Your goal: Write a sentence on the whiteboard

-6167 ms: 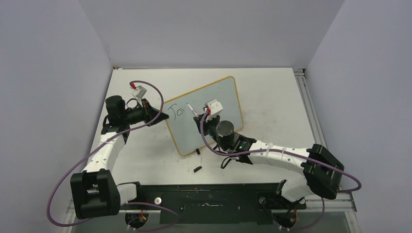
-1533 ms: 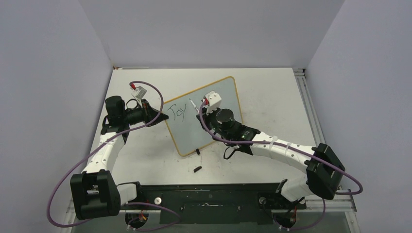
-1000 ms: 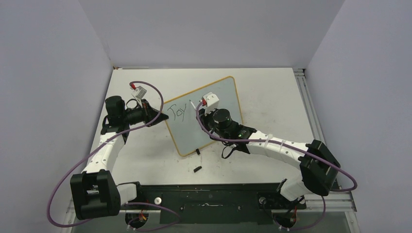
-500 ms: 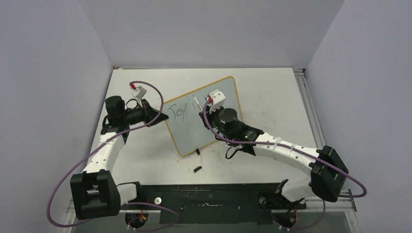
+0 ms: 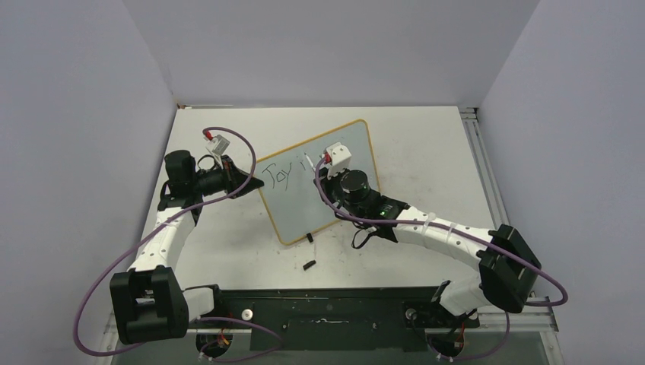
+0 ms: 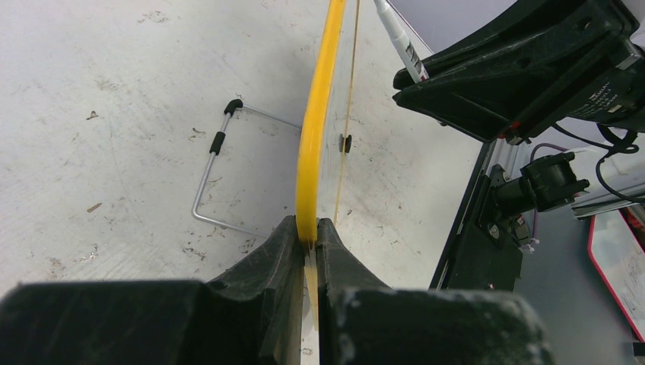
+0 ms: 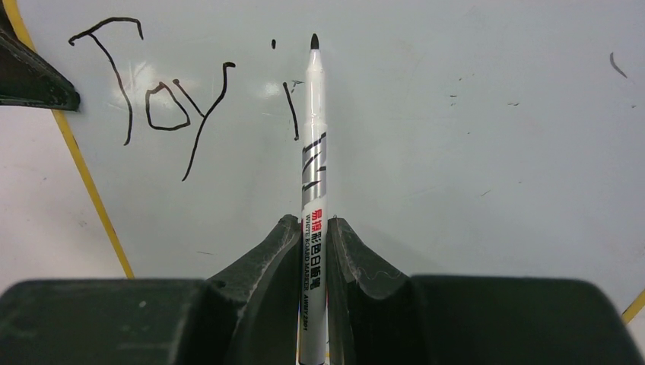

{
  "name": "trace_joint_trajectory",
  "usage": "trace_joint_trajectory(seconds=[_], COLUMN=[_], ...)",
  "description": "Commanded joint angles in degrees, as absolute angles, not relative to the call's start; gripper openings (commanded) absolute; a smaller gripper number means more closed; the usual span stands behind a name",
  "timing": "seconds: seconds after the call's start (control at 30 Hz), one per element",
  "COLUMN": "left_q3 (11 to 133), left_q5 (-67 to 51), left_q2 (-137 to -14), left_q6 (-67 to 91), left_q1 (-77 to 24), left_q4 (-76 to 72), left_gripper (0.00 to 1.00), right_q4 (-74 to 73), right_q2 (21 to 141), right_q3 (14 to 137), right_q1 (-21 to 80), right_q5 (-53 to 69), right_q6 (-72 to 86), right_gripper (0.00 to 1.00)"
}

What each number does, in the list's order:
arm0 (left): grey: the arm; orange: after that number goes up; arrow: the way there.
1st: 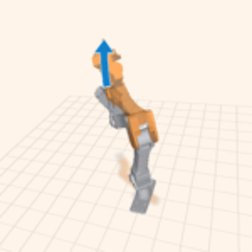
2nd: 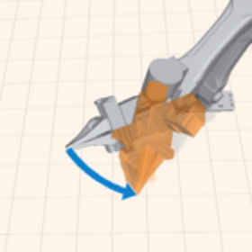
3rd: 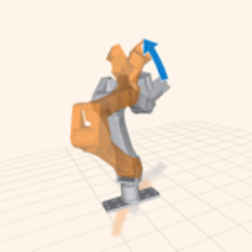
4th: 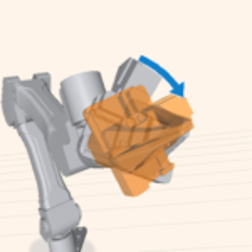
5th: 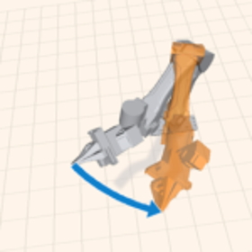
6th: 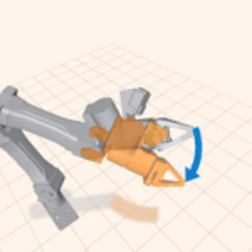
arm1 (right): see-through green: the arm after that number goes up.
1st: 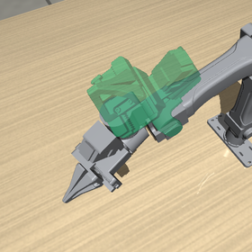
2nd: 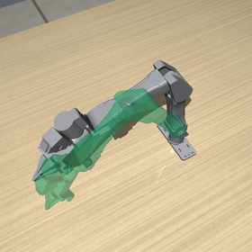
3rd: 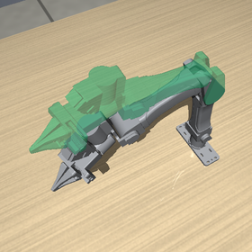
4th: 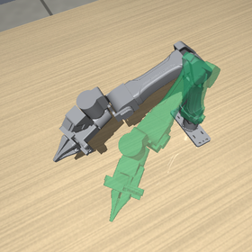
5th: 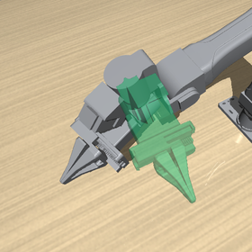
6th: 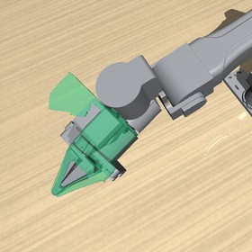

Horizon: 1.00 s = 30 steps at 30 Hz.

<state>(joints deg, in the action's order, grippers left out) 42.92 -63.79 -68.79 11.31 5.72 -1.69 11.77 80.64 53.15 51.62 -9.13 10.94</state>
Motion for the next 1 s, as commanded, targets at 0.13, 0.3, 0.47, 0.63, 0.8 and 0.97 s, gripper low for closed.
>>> trace_joint_trajectory(seconds=[0.13,0.3,0.47,0.63,0.8,0.97], left_q3=[45.26,45.26,45.26,45.26,45.26,45.18], left_q5=[-64.77,-64.76,-64.78,-64.80,-64.86,-64.86], left_q2=[-67.67,-67.74,-67.62,-67.61,-67.62,-67.51], left_q6=[10.37,10.35,10.37,10.37,10.45,10.46], left_q1=[6.07,6.11,6.07,6.07,6.11,6.09], left_q4=[-1.86,-1.93,-1.93,-1.93,-1.89,-2.01], left_gripper=[0.00,0.00,0.00,0.00,0.00,0.00], right_q4=[13.04,12.84,12.52,11.87,12.08,12.35], right_q2=[82.56,83.18,83.45,82.88,81.94,81.90], right_q3=[53.26,53.09,52.27,50.29,47.79,47.56], right_q1=[50.81,50.66,50.71,50.69,50.91,51.18], right_q5=[-8.46,-8.04,-7.42,-7.17,-6.59,-6.77], right_q6=[11.07,11.36,12.00,13.25,14.90,14.83], right_gripper=[0.05,0.05,0.05,0.05,0.05,0.05])
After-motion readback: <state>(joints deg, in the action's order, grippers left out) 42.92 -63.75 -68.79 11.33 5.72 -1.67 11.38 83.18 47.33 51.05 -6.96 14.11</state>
